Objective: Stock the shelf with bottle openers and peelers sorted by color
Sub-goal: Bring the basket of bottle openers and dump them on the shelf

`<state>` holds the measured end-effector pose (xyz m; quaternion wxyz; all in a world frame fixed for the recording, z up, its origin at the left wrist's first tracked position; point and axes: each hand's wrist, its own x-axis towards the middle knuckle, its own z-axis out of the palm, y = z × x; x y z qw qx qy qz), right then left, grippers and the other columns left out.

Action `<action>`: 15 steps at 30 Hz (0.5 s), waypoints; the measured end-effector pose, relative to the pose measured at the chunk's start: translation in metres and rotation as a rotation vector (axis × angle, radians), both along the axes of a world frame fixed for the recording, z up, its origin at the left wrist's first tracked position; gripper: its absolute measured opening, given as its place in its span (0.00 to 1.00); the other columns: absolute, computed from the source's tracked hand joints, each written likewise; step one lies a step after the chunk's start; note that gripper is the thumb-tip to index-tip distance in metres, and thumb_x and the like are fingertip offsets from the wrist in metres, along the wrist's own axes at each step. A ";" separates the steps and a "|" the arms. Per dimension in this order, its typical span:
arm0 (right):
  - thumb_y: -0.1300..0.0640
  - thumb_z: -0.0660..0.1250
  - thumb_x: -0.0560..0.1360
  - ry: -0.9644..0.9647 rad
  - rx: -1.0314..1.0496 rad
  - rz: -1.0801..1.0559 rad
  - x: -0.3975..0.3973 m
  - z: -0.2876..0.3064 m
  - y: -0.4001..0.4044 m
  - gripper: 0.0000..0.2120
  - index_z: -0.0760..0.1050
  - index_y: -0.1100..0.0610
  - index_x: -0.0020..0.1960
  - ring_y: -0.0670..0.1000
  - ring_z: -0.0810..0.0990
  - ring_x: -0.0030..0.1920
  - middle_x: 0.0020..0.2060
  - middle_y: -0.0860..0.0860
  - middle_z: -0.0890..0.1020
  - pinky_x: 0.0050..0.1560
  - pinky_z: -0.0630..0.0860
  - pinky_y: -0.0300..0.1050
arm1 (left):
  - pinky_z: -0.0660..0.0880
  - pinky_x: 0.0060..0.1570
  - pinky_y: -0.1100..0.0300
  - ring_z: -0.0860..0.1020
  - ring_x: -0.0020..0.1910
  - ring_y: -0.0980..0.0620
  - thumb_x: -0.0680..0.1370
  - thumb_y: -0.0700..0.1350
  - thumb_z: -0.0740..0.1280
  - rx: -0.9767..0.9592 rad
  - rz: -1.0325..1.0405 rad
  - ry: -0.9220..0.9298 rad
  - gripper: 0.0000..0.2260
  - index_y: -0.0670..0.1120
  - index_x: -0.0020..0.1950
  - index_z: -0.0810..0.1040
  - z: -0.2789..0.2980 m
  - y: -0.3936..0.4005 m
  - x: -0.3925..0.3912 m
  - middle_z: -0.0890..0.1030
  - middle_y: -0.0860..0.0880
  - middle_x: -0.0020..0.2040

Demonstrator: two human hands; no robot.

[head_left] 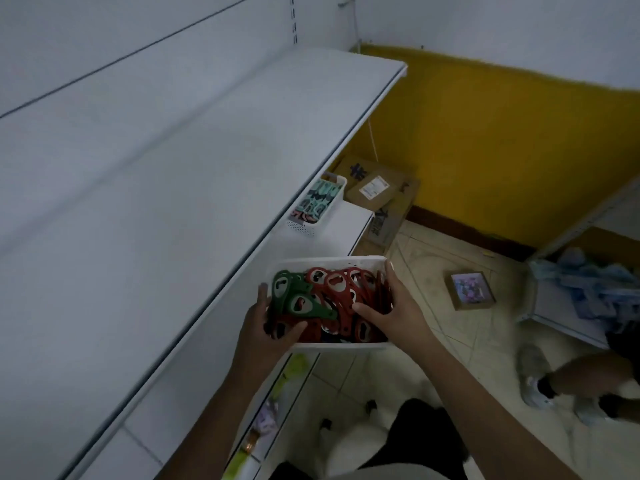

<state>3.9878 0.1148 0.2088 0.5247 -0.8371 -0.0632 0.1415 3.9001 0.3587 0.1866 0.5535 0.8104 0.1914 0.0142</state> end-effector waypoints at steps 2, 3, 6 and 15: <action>0.38 0.75 0.68 0.009 -0.015 0.066 0.042 -0.016 0.004 0.48 0.53 0.44 0.79 0.41 0.75 0.61 0.65 0.42 0.74 0.50 0.69 0.20 | 0.68 0.64 0.64 0.67 0.68 0.58 0.70 0.49 0.77 0.004 0.033 0.016 0.47 0.53 0.81 0.51 -0.017 0.000 0.028 0.66 0.55 0.67; 0.37 0.75 0.67 0.015 -0.016 0.104 0.063 -0.025 0.005 0.48 0.53 0.44 0.79 0.41 0.76 0.62 0.66 0.42 0.74 0.53 0.71 0.23 | 0.68 0.62 0.69 0.67 0.67 0.59 0.71 0.48 0.77 0.006 0.057 0.020 0.47 0.53 0.81 0.51 -0.026 -0.002 0.043 0.66 0.55 0.67; 0.30 0.73 0.66 0.056 -0.032 0.208 0.131 -0.067 0.005 0.53 0.48 0.44 0.80 0.43 0.72 0.69 0.72 0.42 0.69 0.66 0.74 0.43 | 0.65 0.54 0.82 0.67 0.66 0.64 0.71 0.46 0.77 0.012 0.151 0.021 0.47 0.52 0.81 0.52 -0.062 -0.011 0.091 0.67 0.56 0.67; 0.32 0.71 0.68 0.095 -0.070 0.432 0.278 -0.184 0.031 0.53 0.42 0.42 0.81 0.46 0.61 0.76 0.78 0.42 0.59 0.73 0.66 0.50 | 0.69 0.49 0.82 0.69 0.56 0.79 0.71 0.40 0.77 0.069 0.303 0.017 0.46 0.47 0.81 0.51 -0.174 -0.020 0.188 0.67 0.52 0.67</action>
